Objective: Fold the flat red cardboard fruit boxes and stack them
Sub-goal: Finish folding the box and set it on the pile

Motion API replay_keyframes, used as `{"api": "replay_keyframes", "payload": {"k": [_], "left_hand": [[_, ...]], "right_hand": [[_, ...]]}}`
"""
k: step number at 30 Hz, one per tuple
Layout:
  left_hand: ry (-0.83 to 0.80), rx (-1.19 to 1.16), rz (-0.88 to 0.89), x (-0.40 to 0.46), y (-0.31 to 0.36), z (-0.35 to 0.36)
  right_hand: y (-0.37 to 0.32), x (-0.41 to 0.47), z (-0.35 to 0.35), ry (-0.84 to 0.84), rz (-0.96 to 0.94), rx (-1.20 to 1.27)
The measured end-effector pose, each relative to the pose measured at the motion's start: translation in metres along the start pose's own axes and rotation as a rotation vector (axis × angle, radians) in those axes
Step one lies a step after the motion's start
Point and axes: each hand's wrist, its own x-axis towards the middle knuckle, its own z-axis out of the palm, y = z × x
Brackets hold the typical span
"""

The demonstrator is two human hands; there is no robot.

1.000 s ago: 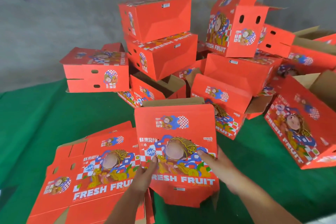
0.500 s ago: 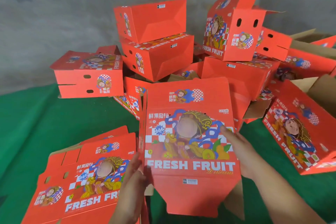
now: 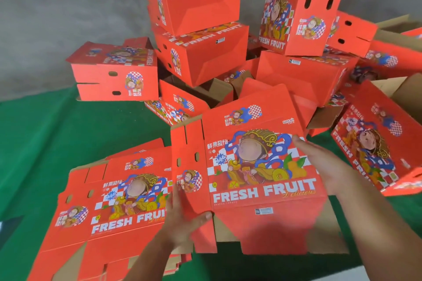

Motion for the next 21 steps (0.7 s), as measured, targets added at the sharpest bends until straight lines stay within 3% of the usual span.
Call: {"api": "replay_keyframes", "payload": {"k": [2,4,9,12,17,19,21], "left_hand": [[-0.031,-0.317,0.032,-0.006,-0.006,0.001],[0.010,-0.531,-0.047,-0.011,-0.013,0.002],[-0.074,-0.665,-0.168,-0.018,-0.002,-0.002],[-0.204,-0.752,-0.148,-0.026,0.031,0.008],[-0.204,-0.873,-0.210,-0.025,0.067,0.014],[-0.209,-0.867,-0.254,-0.021,0.072,0.006],[-0.218,-0.864,-0.308,-0.015,0.074,-0.001]], "right_hand": [[-0.002,-0.002,-0.001,0.107,-0.115,-0.095],[-0.002,-0.001,0.002,0.192,-0.248,-0.155],[0.008,0.012,0.014,0.340,-0.360,-0.339],[0.022,0.016,0.034,0.273,-0.333,-0.501],[0.035,0.010,0.037,0.172,-0.245,-0.562],[0.030,0.005,0.024,0.113,-0.204,-0.483],[0.021,0.000,0.012,0.025,-0.105,-0.245]]}}
